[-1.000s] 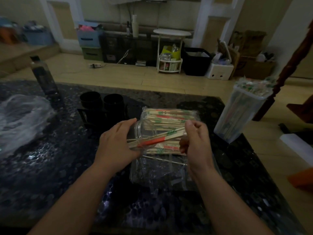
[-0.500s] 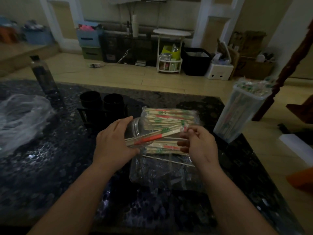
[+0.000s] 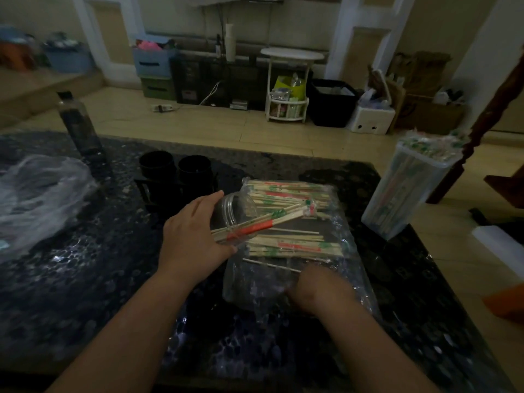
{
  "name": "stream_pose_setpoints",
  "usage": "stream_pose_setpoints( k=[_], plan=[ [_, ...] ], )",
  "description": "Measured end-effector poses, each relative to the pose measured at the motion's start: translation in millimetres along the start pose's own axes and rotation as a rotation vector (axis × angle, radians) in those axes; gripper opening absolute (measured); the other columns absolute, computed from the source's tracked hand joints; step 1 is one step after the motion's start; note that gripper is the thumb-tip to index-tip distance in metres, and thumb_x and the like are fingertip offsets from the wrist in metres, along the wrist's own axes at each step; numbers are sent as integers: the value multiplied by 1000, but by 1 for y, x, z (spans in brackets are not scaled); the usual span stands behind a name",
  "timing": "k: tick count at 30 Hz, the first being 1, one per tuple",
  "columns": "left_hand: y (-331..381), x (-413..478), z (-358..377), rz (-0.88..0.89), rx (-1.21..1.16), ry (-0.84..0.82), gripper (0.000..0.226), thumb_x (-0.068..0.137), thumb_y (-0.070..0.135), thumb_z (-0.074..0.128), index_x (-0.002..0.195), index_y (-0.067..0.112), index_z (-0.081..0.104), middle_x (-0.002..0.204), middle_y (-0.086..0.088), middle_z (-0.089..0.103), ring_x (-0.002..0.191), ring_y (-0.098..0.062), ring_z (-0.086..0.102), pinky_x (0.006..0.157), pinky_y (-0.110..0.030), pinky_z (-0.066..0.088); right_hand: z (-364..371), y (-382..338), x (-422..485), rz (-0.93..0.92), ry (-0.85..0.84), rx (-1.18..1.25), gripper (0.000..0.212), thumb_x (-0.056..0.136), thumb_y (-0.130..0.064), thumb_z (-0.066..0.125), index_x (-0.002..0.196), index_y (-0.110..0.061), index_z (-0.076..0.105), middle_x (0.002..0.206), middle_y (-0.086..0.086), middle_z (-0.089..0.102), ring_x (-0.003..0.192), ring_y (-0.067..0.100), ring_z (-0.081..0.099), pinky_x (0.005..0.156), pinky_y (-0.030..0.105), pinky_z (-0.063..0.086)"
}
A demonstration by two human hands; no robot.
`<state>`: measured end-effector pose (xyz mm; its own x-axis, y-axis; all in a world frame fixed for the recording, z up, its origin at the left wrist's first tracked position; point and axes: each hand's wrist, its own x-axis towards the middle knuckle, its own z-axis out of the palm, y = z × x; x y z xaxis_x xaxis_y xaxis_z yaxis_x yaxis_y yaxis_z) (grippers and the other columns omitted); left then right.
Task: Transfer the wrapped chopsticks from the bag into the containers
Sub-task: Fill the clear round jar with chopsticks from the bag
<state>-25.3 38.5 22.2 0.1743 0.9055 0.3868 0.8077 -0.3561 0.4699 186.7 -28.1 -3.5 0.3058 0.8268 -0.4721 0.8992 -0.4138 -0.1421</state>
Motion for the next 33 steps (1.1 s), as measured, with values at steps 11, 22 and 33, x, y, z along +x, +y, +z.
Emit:
stream_pose_setpoints(
  k=[11, 22, 33],
  plan=[
    [2, -1, 1, -18, 13, -25, 105, 54, 46, 86, 144, 36, 34, 139, 7, 47, 127, -17, 45, 104, -43, 37, 17, 1, 27, -335, 268, 449, 27, 94, -16, 51, 115, -26, 64, 115, -1, 66, 107, 22, 60, 90, 28, 48],
    [-1, 0, 0, -29, -8, -39, 104, 56, 47, 85, 145, 37, 32, 142, 8, 45, 130, -17, 43, 106, -44, 37, 28, -10, 35, -291, 212, 31, 59, 93, -22, 50, 148, -27, 28, 153, 8, 37, 132, 30, 46, 111, 43, 32],
    [-3, -1, -2, -29, -20, -40, 104, 56, 47, 85, 145, 37, 32, 141, 9, 46, 129, -15, 43, 107, -44, 37, 29, -10, 36, -215, 188, -21, 35, 97, -28, 47, 129, -19, 57, 137, 10, 55, 120, 28, 56, 98, 36, 44]
  ],
)
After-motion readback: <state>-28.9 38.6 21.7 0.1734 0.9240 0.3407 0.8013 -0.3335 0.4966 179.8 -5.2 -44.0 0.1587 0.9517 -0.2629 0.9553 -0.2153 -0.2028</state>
